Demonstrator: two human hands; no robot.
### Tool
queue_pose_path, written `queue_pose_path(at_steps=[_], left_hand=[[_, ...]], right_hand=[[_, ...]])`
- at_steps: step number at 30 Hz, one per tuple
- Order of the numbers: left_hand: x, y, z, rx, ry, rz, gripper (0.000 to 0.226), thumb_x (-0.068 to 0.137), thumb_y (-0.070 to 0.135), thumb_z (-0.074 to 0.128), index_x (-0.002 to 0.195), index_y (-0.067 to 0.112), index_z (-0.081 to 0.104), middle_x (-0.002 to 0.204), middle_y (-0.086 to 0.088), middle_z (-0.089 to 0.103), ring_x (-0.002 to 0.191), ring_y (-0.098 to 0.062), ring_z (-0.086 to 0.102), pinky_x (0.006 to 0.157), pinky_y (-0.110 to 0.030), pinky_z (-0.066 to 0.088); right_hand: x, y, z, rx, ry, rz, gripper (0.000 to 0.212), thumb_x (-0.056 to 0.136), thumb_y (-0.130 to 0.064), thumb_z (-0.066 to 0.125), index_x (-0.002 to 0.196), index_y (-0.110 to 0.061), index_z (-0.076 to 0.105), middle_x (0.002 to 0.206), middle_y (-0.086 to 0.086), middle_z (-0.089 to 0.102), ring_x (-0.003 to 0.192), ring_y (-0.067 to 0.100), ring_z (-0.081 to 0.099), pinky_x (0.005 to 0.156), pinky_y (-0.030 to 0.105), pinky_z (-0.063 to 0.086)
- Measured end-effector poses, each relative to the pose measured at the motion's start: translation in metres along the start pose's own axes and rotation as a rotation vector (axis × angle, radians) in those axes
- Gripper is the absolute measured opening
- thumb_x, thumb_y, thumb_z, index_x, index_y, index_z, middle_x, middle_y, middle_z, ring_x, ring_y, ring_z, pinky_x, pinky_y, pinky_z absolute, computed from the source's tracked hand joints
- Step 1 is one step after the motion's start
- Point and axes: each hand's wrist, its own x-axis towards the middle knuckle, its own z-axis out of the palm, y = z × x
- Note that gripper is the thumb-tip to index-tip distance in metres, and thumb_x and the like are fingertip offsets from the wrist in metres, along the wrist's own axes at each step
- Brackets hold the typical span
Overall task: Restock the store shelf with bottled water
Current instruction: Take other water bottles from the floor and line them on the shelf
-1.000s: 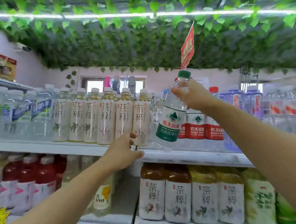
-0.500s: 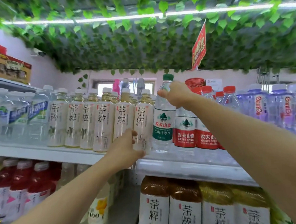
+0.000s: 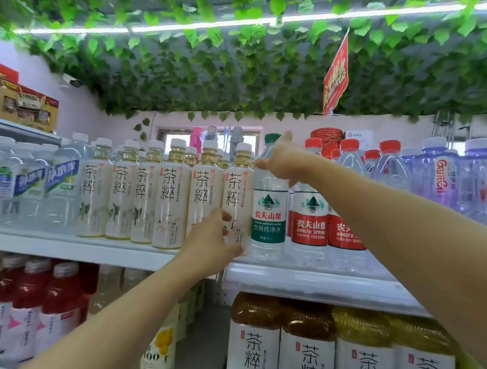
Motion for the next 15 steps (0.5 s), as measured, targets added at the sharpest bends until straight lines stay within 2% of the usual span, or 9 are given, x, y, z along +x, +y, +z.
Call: queue_pose_path(at_steps=[1, 3, 4, 6, 7, 9, 12, 15], left_hand=[[0.001, 0.001, 0.000, -0.003, -0.006, -0.001, 0.059, 0.082, 0.024, 0.070, 0.131, 0.023, 0.038, 0.118, 0.002, 0.054, 0.104, -0.014, 0.054, 0.083, -0.024, 0.046], [0.002, 0.002, 0.002, -0.014, -0.013, -0.002, 0.057, 0.082, 0.023, 0.070, 0.129, 0.023, 0.039, 0.115, 0.002, 0.054, 0.105, -0.015, 0.055, 0.078, -0.020, 0.046], [0.002, 0.003, 0.003, -0.018, -0.012, -0.001, 0.056, 0.082, 0.023, 0.071, 0.128, 0.023, 0.039, 0.112, 0.003, 0.053, 0.104, -0.015, 0.055, 0.075, -0.018, 0.045], [0.003, 0.004, 0.005, -0.020, -0.006, 0.004, 0.056, 0.081, 0.023, 0.071, 0.127, 0.023, 0.040, 0.110, 0.004, 0.053, 0.102, -0.013, 0.054, 0.077, -0.020, 0.045], [0.003, 0.004, 0.006, -0.018, -0.005, 0.007, 0.056, 0.081, 0.023, 0.071, 0.128, 0.023, 0.041, 0.110, 0.004, 0.054, 0.101, -0.013, 0.054, 0.080, -0.022, 0.046], [0.004, 0.006, 0.008, -0.005, -0.006, 0.015, 0.056, 0.081, 0.025, 0.071, 0.128, 0.023, 0.040, 0.110, 0.004, 0.054, 0.101, -0.013, 0.054, 0.085, -0.025, 0.048], [0.004, 0.010, 0.011, -0.001, -0.014, 0.023, 0.056, 0.081, 0.025, 0.071, 0.128, 0.023, 0.041, 0.107, 0.005, 0.054, 0.100, -0.012, 0.055, 0.091, -0.031, 0.050], [0.004, 0.015, 0.015, 0.005, -0.030, 0.050, 0.052, 0.083, 0.025, 0.069, 0.128, 0.022, 0.042, 0.109, 0.006, 0.056, 0.100, -0.011, 0.056, 0.091, -0.029, 0.050]], right_hand=[[0.001, 0.000, 0.001, -0.004, 0.024, -0.016, 0.090, 0.095, -0.034, 0.052, 0.145, 0.003, -0.014, 0.129, 0.023, 0.048, 0.085, 0.023, 0.057, 0.080, 0.030, 0.052], [0.002, 0.002, 0.002, 0.018, 0.053, -0.045, 0.087, 0.093, -0.031, 0.056, 0.145, -0.002, -0.008, 0.118, 0.019, 0.051, 0.075, 0.019, 0.055, 0.070, 0.029, 0.051], [0.003, 0.003, 0.002, 0.010, 0.061, -0.061, 0.084, 0.093, -0.031, 0.057, 0.145, -0.003, -0.003, 0.116, 0.018, 0.052, 0.081, 0.021, 0.057, 0.073, 0.031, 0.052], [0.003, 0.005, 0.003, -0.081, 0.089, -0.104, 0.079, 0.092, -0.031, 0.059, 0.145, -0.001, 0.008, 0.125, 0.019, 0.051, 0.102, 0.029, 0.057, 0.086, 0.037, 0.050], [0.003, 0.006, 0.001, -0.148, 0.115, -0.138, 0.072, 0.092, -0.032, 0.059, 0.142, 0.001, 0.019, 0.126, 0.018, 0.051, 0.104, 0.028, 0.055, 0.087, 0.036, 0.049], [0.003, 0.005, -0.003, -0.253, 0.161, -0.201, 0.057, 0.091, -0.031, 0.060, 0.132, 0.001, 0.036, 0.122, 0.014, 0.051, 0.096, 0.024, 0.052, 0.081, 0.032, 0.047], [0.009, 0.006, -0.009, -0.300, 0.160, -0.229, 0.045, 0.091, -0.028, 0.062, 0.121, 0.000, 0.044, 0.106, 0.008, 0.045, 0.088, 0.019, 0.045, 0.073, 0.029, 0.040], [0.023, 0.006, -0.014, -0.294, 0.171, -0.213, 0.027, 0.093, -0.028, 0.058, 0.088, -0.003, 0.049, 0.092, 0.008, 0.047, 0.071, 0.016, 0.045, 0.061, 0.025, 0.039]])
